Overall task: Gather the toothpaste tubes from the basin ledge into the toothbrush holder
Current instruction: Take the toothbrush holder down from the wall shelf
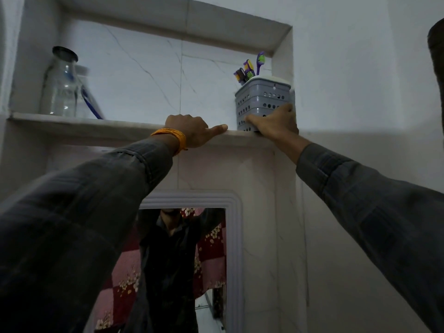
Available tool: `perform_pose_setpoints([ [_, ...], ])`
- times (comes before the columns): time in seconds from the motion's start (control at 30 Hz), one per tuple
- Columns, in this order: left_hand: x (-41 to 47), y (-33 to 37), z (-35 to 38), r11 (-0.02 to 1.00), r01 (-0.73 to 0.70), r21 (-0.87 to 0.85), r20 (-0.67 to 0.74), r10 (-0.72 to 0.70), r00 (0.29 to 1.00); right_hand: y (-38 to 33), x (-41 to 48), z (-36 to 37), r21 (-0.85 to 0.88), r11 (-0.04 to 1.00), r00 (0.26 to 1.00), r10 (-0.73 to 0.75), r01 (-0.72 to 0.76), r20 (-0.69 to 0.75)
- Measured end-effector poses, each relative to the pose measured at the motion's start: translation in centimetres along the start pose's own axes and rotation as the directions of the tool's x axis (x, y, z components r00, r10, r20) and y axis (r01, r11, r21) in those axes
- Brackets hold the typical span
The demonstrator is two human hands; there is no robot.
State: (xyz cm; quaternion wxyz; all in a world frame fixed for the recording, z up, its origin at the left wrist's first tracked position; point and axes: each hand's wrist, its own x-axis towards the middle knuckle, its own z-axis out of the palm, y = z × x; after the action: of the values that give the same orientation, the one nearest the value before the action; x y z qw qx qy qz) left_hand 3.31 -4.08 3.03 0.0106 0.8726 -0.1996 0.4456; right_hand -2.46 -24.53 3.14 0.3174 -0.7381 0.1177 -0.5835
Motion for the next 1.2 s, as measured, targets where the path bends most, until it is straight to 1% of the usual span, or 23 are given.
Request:
perform_pose_setpoints([
  [0.2,-1.0,0.6,-0.6,0.999,0.029,-0.032,0.032,-0.028,0.999,-0.8,-1.5,-1.4,0.025,0.999,0.998,0.034,-0.032,-0.049],
  [0.3,-1.7,0.8,-0.7,0.999,-0.002,-0.046,0.016,0.003,1.0,-1.3,-2.7,-2.7,0.047,0.998,0.998,0.047,-0.045,-0.044],
  [0.43,-4.1,0.6,-0.7,0.995,-0.063,-0.082,-0.069,0.057,0.996,-1.6,-5.2,-4.7,0.076,0.997,0.998,0.022,-0.018,-0.065],
  [0.5,-6.2,0.4,-0.5,0.982,-0.097,-0.16,-0.143,0.074,0.987,-1.5,-7.3,-5.9,0.102,0.995,0.998,0.006,0.001,-0.069],
  [0.57,-8.5,0.5,0.0,0.952,-0.136,-0.275,-0.221,0.075,0.972,-0.8,-10.1,-6.8,0.148,0.989,0.999,0.016,-0.01,-0.039],
  [0.63,-11.7,0.4,0.7,0.913,-0.141,-0.384,-0.247,0.045,0.968,0.4,-14.0,-7.3,0.162,0.986,1.0,0.029,-0.029,0.003],
  [0.7,-15.1,0.1,2.0,0.903,-0.143,-0.405,-0.261,0.036,0.965,2.7,-17.9,-7.1,0.154,0.987,0.998,0.047,-0.054,0.046],
  [0.77,-19.2,-0.5,3.5,0.918,-0.153,-0.366,-0.259,0.058,0.964,4.5,-22.9,-6.9,0.136,0.986,0.991,0.08,-0.095,0.107],
  [0.87,-25.7,-1.5,6.3,0.917,-0.152,-0.368,-0.211,0.077,0.975,8.7,-30.0,-5.9,0.125,0.976,0.971,0.151,-0.176,0.186],
  [1.03,-37.0,-3.2,12.1,0.912,-0.016,-0.41,-0.018,0.01,1.0,15.3,-42.6,-3.9,0.108,0.939,0.911,0.283,-0.328,0.299],
  [1.13,-43.6,-3.6,16.3,0.906,0.084,-0.415,0.134,-0.031,0.991,19.2,-49.4,-3.1,0.035,0.908,0.852,0.378,-0.417,0.362],
  [1.2,-47.6,-3.5,18.9,0.897,0.16,-0.412,0.267,-0.049,0.962,21.9,-53.3,-2.7,-0.01,0.877,0.809,0.447,-0.48,0.381],
])
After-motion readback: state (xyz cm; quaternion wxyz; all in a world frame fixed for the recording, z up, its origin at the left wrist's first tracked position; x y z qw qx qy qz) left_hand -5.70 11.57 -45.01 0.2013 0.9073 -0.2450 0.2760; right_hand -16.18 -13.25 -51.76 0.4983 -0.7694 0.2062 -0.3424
